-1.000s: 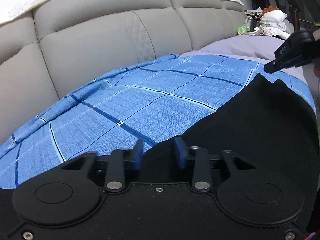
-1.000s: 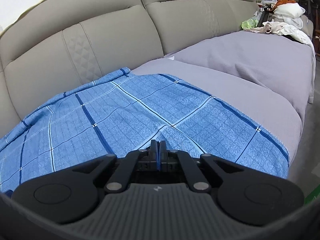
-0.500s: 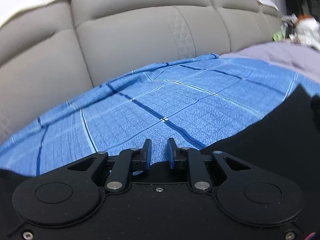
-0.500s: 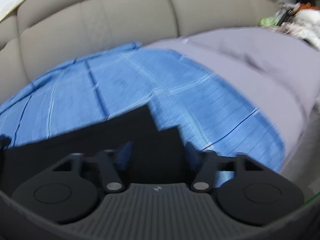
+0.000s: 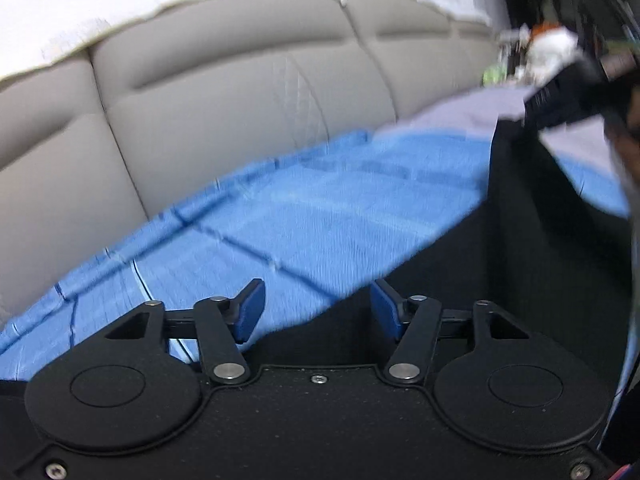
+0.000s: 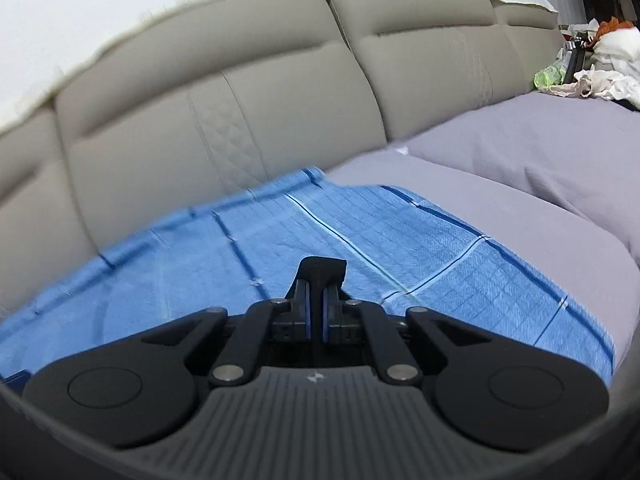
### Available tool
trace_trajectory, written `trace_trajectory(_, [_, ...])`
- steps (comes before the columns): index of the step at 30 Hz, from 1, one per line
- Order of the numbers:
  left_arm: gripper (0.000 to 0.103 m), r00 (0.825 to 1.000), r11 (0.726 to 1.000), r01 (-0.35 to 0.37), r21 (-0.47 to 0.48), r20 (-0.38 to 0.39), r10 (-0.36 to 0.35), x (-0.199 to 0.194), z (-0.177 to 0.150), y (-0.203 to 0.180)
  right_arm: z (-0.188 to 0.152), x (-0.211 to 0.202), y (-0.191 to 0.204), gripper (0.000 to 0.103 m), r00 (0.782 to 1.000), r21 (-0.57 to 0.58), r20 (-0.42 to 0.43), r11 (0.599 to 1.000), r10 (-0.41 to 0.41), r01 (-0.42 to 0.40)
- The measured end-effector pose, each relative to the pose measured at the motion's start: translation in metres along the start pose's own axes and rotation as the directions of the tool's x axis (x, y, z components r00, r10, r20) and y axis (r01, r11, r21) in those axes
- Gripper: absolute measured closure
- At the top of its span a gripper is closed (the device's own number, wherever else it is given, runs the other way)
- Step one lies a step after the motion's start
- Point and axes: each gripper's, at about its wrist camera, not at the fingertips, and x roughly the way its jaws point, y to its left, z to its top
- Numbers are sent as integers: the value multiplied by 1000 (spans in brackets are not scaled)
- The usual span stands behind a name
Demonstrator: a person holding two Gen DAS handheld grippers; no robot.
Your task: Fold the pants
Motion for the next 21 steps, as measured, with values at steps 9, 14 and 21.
trace_trajectory(9, [38, 999, 996, -34, -77, 19, 36, 13, -20, 3, -28, 8, -28, 44, 996, 85, -70, 995, -51, 57])
trace_trajectory(14, [33, 1000, 988, -22, -152, 1, 22, 19, -20, 17, -71, -54, -48, 30, 998, 331, 34, 942, -60, 46])
trace_trajectory(21, [33, 998, 990, -57, -129, 2, 58, 20, -17, 12, -143, -100, -24, 26, 965, 329, 55, 917, -258, 227])
